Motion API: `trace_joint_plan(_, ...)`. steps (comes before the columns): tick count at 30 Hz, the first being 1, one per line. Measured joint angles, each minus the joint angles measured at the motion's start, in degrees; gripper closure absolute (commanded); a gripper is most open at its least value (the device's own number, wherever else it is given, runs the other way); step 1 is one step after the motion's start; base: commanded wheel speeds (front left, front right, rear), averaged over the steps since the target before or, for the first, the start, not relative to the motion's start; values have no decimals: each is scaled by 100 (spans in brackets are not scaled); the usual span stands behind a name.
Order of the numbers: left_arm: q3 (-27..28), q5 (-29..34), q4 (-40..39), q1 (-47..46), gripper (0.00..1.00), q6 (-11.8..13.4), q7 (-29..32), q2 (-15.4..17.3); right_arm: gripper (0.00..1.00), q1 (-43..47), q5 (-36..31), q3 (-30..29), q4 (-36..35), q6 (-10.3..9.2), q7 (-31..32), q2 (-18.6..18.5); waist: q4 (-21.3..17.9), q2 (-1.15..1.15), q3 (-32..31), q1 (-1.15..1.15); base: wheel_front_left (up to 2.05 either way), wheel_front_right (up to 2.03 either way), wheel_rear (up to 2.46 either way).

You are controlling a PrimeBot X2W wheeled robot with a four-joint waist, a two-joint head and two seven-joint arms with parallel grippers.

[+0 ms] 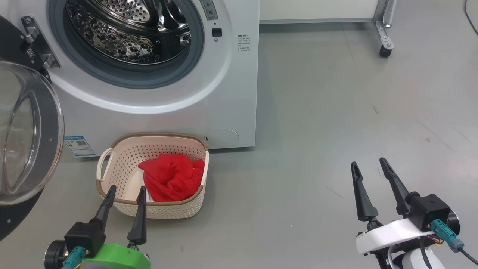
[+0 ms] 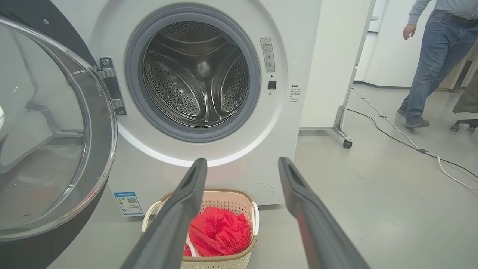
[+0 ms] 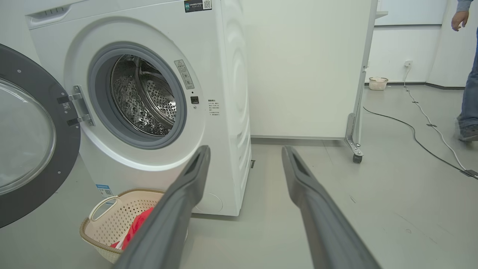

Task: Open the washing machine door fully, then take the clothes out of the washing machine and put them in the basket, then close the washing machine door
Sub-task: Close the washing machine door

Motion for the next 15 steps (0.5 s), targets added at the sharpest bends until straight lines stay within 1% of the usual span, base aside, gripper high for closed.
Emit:
trace_joint_plan(6, -42, 1, 1, -1, 0, 0, 0, 0, 0, 5, 1, -16, -5, -9, 0, 1, 18, 0, 22, 0, 0, 0, 0)
trace_joint_plan(15, -138, 10, 16, -4, 0, 0, 0, -3, 0, 80, 8, -42, -57, -9, 0, -1, 216, 0, 67, 0, 0, 0, 0)
